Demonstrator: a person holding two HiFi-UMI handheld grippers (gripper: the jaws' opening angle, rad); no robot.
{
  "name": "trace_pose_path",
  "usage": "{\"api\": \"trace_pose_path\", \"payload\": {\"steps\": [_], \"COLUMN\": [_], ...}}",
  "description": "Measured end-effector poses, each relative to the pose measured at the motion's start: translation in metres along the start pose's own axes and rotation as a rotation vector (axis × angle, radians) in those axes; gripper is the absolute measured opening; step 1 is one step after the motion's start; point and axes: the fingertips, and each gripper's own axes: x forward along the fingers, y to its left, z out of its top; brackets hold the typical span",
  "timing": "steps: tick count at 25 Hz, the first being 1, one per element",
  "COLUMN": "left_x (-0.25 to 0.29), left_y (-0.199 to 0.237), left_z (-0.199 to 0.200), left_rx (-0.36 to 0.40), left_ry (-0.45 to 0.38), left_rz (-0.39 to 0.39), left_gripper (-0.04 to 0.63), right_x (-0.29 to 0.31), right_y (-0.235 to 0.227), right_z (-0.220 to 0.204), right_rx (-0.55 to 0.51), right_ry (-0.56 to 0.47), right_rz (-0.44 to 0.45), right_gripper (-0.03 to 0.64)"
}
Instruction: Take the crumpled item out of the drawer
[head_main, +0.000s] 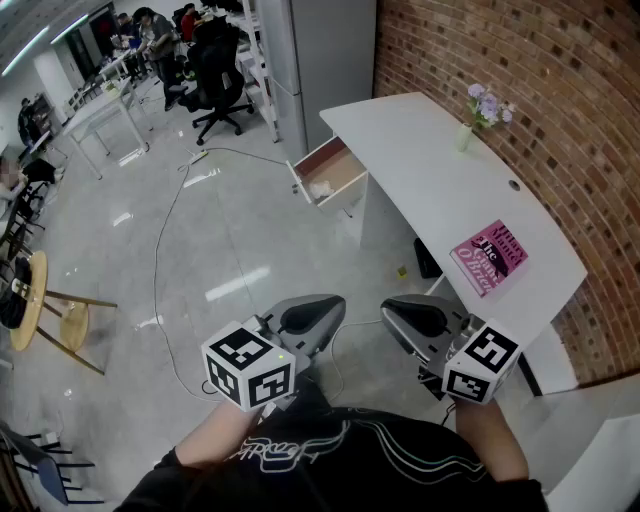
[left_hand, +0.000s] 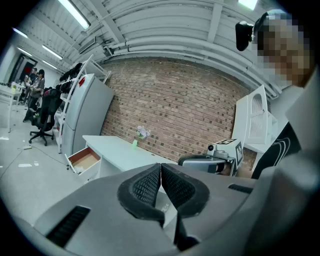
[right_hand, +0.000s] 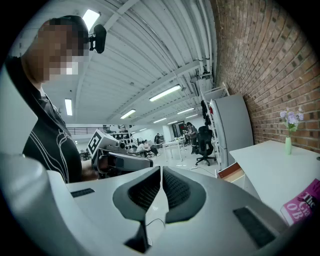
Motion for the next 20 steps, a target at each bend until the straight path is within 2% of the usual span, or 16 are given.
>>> {"api": "trace_pose_path", "payload": {"steps": [7,11,16,20], "left_x": [0.012,0.020,0.034,0.053], "left_y": [-0.001,0.013,0.052,0.103], "left_z": [0.008,0.007,-0.001,-0.002], "left_rx": [0.023,0.034,0.014,-0.019], "left_ry": [0.009,0.029,0.044,0.056], "left_rz": [0.002,0.008,0.022,0.022], "left_gripper": [0.025,0.025,0.025,0.025], "right_x": [-0.002,0.008,0.038,0.075], "right_y": [-0.012,-0.029,-0.059,-0.097], "right_z": [0.005,0.000,-0.014,-0.021], "right_rx": [-0.002,0.007,0.030,0.075], "right_ry": [-0.003,-0.004,0.017,0.033], "right_rz": [0.003,-0.013,-0.019,-0.024], "right_gripper": [0.049,0.049,0.050,0.051]}}
